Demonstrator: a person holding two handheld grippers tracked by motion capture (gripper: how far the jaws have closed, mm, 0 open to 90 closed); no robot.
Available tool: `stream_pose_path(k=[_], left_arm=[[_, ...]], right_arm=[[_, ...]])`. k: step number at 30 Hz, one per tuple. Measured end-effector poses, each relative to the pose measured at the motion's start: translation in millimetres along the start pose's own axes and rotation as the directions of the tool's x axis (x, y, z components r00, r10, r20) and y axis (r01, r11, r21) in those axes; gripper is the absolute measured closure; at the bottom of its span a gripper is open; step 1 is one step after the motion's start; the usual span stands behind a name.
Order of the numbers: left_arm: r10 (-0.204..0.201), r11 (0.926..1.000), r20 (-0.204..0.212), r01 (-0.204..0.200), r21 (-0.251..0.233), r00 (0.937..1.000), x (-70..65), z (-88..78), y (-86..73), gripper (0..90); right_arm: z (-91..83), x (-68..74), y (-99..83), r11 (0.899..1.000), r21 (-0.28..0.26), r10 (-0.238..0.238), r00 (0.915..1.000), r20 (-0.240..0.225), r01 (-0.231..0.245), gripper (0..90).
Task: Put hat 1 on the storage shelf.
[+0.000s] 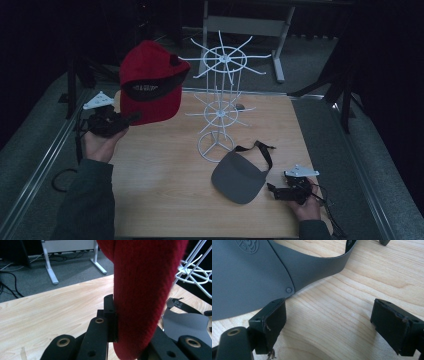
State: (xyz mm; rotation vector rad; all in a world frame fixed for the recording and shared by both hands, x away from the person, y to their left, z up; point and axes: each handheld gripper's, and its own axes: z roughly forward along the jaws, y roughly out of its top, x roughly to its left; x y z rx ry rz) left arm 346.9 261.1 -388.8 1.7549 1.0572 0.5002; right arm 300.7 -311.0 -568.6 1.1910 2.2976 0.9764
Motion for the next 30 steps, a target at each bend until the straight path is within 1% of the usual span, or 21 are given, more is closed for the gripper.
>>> stream_pose_path(k=[2, 5, 10, 19, 24, 28, 30], left_arm=[[0.006, 1.0000, -0.003, -0.006, 0.001, 1.0000, -0.3, 0.5, 3.1, 86.0], [0.006, 0.9999, -0.003, -0.006, -0.010, 1.0000, -1.1, 1.2, 6.8, 86.0], [0.009, 0.9999, -0.010, -0.009, -0.011, 0.9999, -0.9, 2.6, 11.7, 86.0], [0.010, 0.9995, -0.007, -0.010, -0.030, 0.9999, -0.4, 2.9, 20.9, 86.0], [0.016, 0.9992, -0.012, -0.017, -0.036, 0.9998, -0.7, 3.9, 25.7, 86.0], [0.013, 0.9987, -0.016, -0.013, -0.049, 0.9998, -1.2, 4.7, 30.4, 86.0], [0.008, 0.9982, -0.010, -0.008, -0.059, 0.9999, -1.0, 4.8, 32.4, 86.0]], right_arm=[[0.0, 0.1, 0.0, 1.000, 0.000, 0.001, 1.0000, 0.000, -0.001, 13.1], [0.0, 0.0, 0.0, 1.000, 0.000, 0.001, 1.0000, 0.000, -0.001, 13.1], [0.1, -0.1, 0.0, 1.000, -0.001, -0.002, 1.0000, 0.001, 0.002, 13.1], [0.1, -0.2, 0.0, 1.000, -0.001, -0.002, 1.0000, 0.001, 0.002, 13.1], [0.1, -0.1, 0.0, 1.000, -0.002, -0.002, 1.0000, 0.001, 0.002, 13.1], [0.1, -0.1, 0.0, 1.000, -0.001, -0.002, 1.0000, 0.001, 0.002, 13.1], [0.1, -0.1, 0.0, 1.000, -0.001, -0.002, 1.0000, 0.001, 0.002, 13.1]])
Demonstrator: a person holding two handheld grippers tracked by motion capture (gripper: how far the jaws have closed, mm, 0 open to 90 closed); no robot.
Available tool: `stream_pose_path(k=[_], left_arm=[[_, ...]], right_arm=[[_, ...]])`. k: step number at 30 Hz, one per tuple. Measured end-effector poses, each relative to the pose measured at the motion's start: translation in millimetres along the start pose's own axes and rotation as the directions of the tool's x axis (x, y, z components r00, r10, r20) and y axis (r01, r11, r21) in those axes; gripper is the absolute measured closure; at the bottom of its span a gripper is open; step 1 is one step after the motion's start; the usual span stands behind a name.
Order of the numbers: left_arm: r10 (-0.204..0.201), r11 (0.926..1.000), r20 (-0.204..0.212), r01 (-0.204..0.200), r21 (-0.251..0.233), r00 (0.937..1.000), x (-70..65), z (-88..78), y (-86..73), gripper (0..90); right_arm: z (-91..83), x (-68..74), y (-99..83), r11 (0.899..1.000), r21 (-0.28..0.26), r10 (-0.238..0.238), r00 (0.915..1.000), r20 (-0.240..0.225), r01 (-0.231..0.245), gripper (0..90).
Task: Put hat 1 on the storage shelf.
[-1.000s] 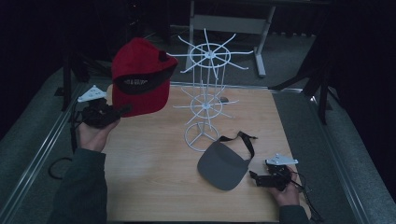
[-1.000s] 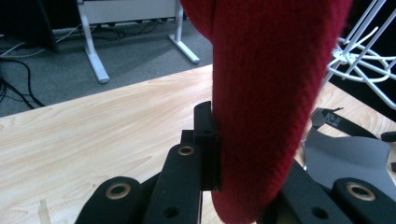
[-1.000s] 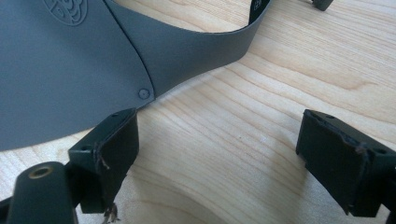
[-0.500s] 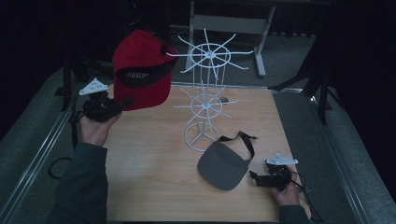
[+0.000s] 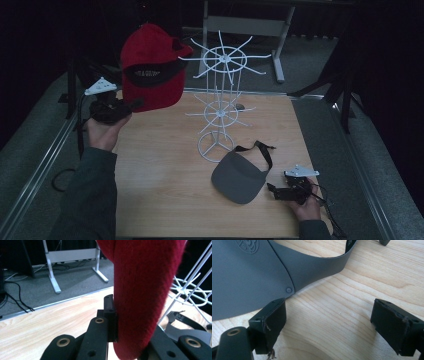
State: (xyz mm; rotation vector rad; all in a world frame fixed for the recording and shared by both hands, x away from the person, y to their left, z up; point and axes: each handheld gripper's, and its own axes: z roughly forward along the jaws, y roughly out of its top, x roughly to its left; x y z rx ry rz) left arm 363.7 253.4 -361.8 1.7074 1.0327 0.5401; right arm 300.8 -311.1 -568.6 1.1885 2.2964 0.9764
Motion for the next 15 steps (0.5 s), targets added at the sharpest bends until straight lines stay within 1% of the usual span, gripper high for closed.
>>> stream_pose_path(k=[7, 11, 15], left_arm=[[-0.007, 0.9999, -0.001, 0.007, -0.011, 1.0000, -1.4, 1.3, 6.6, 86.0], [0.000, 0.9998, -0.001, 0.000, -0.022, 1.0000, -3.1, 0.3, 11.9, 86.0], [-0.013, 0.9992, 0.004, 0.013, -0.039, 0.9999, -4.3, -0.6, 15.3, 86.0]], right_arm=[[0.0, 0.1, 0.0, 1.000, 0.001, 0.001, 1.0000, 0.000, -0.001, 13.1], [-0.1, 0.1, 0.0, 1.000, 0.001, 0.002, 1.0000, -0.001, -0.002, 13.1], [0.1, 0.0, 0.0, 1.000, -0.001, 0.001, 1.0000, 0.000, -0.001, 13.1]])
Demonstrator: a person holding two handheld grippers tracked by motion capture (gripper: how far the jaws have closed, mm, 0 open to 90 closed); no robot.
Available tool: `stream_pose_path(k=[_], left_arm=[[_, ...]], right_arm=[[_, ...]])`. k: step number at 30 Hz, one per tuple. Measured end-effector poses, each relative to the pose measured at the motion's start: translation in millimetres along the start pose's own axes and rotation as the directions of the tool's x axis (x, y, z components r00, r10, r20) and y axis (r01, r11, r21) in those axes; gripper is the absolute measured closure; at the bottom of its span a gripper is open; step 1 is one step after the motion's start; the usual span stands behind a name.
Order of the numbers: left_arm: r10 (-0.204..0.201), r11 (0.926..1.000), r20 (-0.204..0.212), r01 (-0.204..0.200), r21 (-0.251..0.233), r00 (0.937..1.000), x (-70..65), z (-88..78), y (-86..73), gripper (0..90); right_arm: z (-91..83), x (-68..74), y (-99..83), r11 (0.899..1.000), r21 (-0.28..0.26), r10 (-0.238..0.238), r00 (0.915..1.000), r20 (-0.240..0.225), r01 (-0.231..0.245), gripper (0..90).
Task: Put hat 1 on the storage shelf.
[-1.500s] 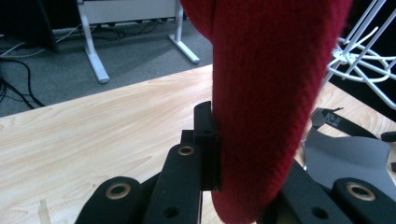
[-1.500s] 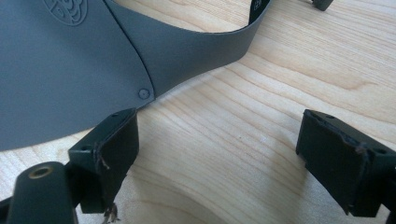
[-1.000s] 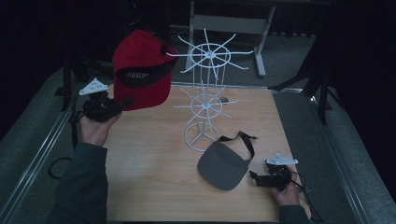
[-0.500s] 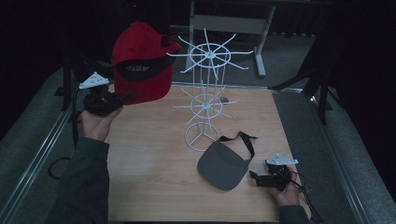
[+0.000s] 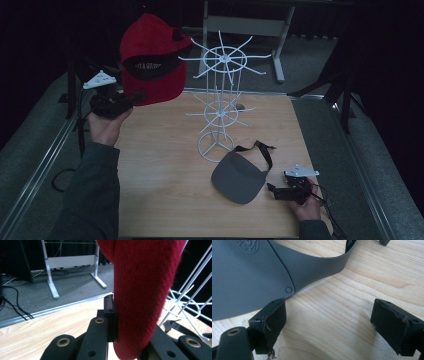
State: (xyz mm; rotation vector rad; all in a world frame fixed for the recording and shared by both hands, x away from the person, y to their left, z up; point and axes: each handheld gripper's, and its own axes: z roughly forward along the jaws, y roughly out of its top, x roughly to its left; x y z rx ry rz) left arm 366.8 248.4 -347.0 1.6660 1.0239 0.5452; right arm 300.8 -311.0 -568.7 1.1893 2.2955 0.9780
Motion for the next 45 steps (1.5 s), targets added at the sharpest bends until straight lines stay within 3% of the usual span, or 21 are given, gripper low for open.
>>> stream_pose_path(k=[10, 15, 33, 41, 45], left_arm=[[-0.008, 0.9990, 0.009, 0.009, -0.043, 0.9999, -6.2, 0.3, 10.7, 86.0], [-0.012, 0.9982, 0.032, 0.014, -0.058, 0.9994, -8.2, 1.4, 12.0, 86.0], [0.045, 0.9989, 0.072, -0.046, 0.011, 0.9964, -16.9, 12.8, -0.5, 85.9], [0.022, 0.9981, 0.080, -0.026, 0.056, 0.9966, -11.5, 22.6, -24.2, 85.8], [0.030, 0.9955, 0.082, -0.037, 0.087, 0.9962, -11.1, 27.2, -35.6, 85.8]], right_arm=[[0.0, 0.0, 0.0, 1.000, 0.000, 0.000, 1.0000, 0.000, 0.000, 13.1], [0.0, 0.0, 0.0, 1.000, 0.000, 0.000, 1.0000, 0.000, 0.000, 13.1], [0.0, 0.0, 0.0, 1.000, 0.000, 0.000, 1.0000, 0.000, 0.000, 13.1], [-0.1, 0.0, 0.0, 1.000, 0.001, 0.001, 1.0000, 0.000, -0.001, 13.1], [-0.1, 0.0, 0.0, 1.000, 0.001, 0.000, 1.0000, 0.000, 0.000, 13.1]])
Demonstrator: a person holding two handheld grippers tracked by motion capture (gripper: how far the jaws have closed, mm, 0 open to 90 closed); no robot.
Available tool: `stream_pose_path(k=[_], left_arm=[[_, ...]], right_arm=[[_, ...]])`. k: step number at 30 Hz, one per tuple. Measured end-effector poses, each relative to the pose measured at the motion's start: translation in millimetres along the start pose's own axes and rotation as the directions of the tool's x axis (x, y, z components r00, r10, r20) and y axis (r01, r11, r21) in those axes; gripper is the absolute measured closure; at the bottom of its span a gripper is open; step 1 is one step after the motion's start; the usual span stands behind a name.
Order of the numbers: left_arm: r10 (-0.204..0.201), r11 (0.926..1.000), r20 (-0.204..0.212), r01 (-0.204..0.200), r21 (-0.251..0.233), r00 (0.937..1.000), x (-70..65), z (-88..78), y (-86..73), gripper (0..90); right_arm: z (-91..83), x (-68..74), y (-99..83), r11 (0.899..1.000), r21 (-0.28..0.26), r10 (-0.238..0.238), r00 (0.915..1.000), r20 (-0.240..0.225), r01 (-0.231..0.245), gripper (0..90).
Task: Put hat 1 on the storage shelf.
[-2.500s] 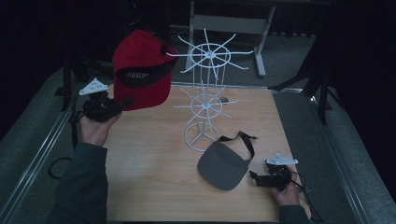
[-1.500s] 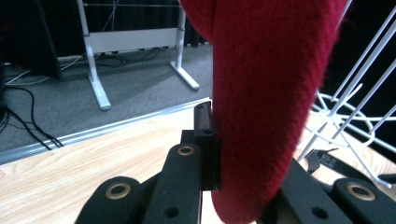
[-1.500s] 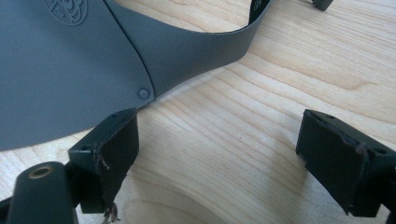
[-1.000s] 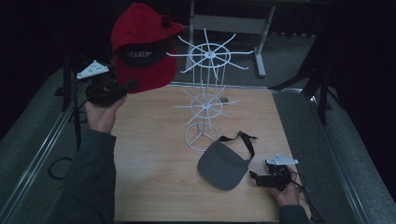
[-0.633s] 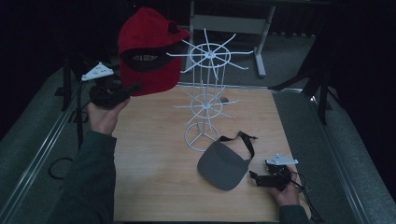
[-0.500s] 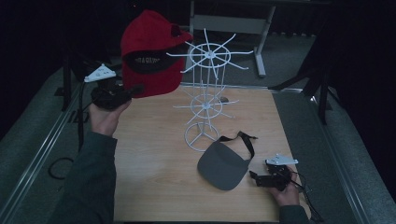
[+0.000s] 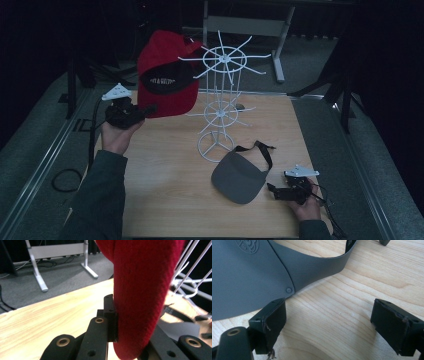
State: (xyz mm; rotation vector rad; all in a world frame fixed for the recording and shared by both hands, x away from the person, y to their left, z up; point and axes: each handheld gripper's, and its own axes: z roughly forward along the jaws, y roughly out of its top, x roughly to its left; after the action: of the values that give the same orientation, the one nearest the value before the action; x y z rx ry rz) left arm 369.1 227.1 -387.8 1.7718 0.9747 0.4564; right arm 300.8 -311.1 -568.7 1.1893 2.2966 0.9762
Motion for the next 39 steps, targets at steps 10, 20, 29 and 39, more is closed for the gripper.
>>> stream_pose_path(k=[10, 20, 29, 39], left_arm=[[-0.001, 0.9983, 0.019, 0.000, 0.059, 0.9998, 1.7, 13.6, -21.0, 85.7], [-0.019, 0.9961, 0.032, 0.016, 0.087, 0.9993, 1.6, 27.6, -31.5, 85.6], [-0.045, 0.9956, 0.036, 0.042, 0.084, 0.9984, 4.9, 38.6, -34.1, 85.5], [-0.067, 0.9959, 0.014, 0.066, 0.063, 0.9977, 9.2, 41.3, -33.3, 84.3]], right_arm=[[-0.1, 0.2, 0.0, 1.000, 0.002, 0.003, 1.0000, -0.001, -0.003, 13.1], [-0.1, 0.2, 0.0, 1.000, 0.002, 0.003, 1.0000, -0.001, -0.003, 13.1], [-0.1, 0.2, 0.0, 1.000, 0.002, 0.003, 1.0000, -0.001, -0.003, 13.1], [-0.1, 0.2, 0.0, 1.000, 0.002, 0.003, 1.0000, -0.002, -0.003, 13.1]])
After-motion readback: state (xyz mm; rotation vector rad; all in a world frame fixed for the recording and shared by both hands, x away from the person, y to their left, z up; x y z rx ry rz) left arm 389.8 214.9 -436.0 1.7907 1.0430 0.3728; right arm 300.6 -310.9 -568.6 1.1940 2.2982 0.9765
